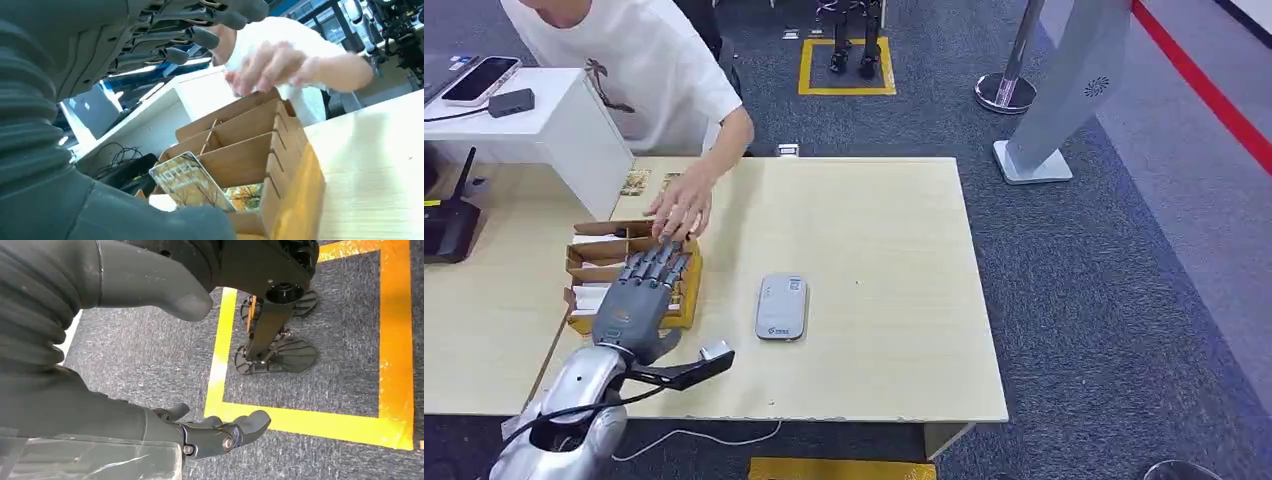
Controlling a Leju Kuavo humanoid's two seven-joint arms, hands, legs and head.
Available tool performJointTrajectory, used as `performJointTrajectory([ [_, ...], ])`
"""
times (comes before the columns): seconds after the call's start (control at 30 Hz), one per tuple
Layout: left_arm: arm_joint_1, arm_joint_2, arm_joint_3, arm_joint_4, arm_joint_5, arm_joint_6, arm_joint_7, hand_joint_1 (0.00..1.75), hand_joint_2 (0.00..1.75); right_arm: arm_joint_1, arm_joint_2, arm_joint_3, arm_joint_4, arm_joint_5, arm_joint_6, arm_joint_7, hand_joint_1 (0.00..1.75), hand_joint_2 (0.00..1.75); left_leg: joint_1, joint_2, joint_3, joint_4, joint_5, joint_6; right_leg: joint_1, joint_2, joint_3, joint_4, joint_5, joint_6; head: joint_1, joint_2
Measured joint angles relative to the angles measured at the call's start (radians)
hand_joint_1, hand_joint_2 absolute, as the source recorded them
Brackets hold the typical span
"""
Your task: Pass the card to the sensor for recognition and then transmit it.
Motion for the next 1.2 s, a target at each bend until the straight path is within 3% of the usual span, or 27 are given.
performJointTrajectory([
  [0.43,0.075,0.024,-0.008,-0.082,0.006,0.000,0.031,0.00,1.75,0.003,0.000,-0.005,0.000,-0.001,0.000,0.000,0.00,1.75,0.000,0.000,0.000,0.000,0.000,0.000,0.000,0.000,0.000,0.000,0.000,0.000,0.000,0.000],
  [1.2,0.152,0.017,0.049,-0.106,-0.077,-0.002,0.085,0.00,1.75,0.003,0.000,-0.012,0.000,-0.010,0.000,0.004,0.00,1.75,0.000,0.000,0.000,0.000,0.000,0.000,0.000,0.000,0.000,0.000,0.000,0.000,0.000,0.000],
])
